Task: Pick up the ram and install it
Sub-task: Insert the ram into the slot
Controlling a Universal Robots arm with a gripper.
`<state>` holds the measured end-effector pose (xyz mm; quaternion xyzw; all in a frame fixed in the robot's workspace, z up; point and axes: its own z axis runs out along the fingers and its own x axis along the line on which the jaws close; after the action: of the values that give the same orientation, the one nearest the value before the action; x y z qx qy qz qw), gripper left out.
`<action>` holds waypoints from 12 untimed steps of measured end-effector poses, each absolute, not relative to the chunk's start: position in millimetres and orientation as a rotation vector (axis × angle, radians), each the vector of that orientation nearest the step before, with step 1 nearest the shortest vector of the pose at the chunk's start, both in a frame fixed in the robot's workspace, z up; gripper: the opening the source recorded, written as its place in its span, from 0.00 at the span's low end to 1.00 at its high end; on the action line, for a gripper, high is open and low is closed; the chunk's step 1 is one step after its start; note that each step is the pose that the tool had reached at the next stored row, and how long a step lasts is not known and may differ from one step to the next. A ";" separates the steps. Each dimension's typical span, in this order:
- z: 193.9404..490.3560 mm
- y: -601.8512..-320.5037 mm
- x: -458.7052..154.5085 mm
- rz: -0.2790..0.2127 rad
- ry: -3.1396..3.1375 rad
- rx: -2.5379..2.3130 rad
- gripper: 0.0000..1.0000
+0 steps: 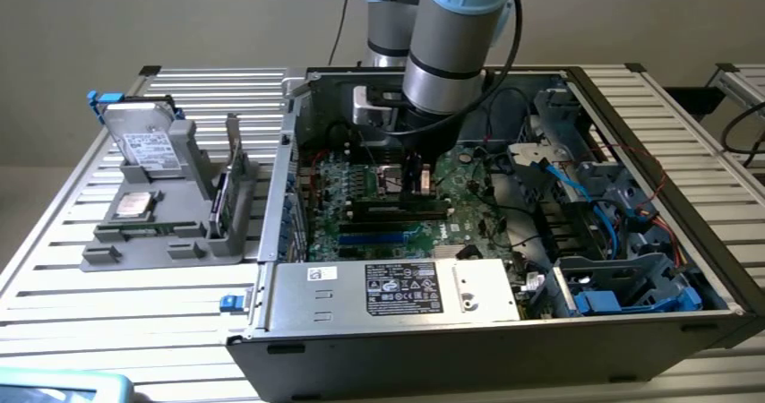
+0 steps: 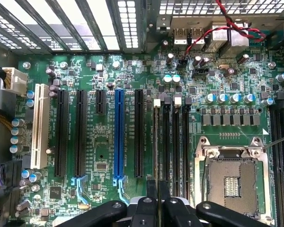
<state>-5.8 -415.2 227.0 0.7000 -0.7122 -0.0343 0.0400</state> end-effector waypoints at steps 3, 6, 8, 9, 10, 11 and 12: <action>226.1 -415.2 -5.8 -0.105 -2.180 2.147 0.13; 225.0 -415.2 -5.7 -0.105 -2.179 2.149 0.13; 224.1 -415.2 -5.7 -0.105 -2.178 2.149 0.13; 223.5 -415.2 -5.7 -0.105 -2.178 2.149 0.13; 223.0 -415.2 -5.7 -0.105 -2.178 2.149 0.13; 222.8 -415.2 -5.7 -0.105 -2.178 2.149 0.13; 222.8 -415.2 -5.5 -0.105 -2.178 2.149 0.13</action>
<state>-5.5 -415.2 222.8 0.7015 -0.7108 -0.0342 0.0401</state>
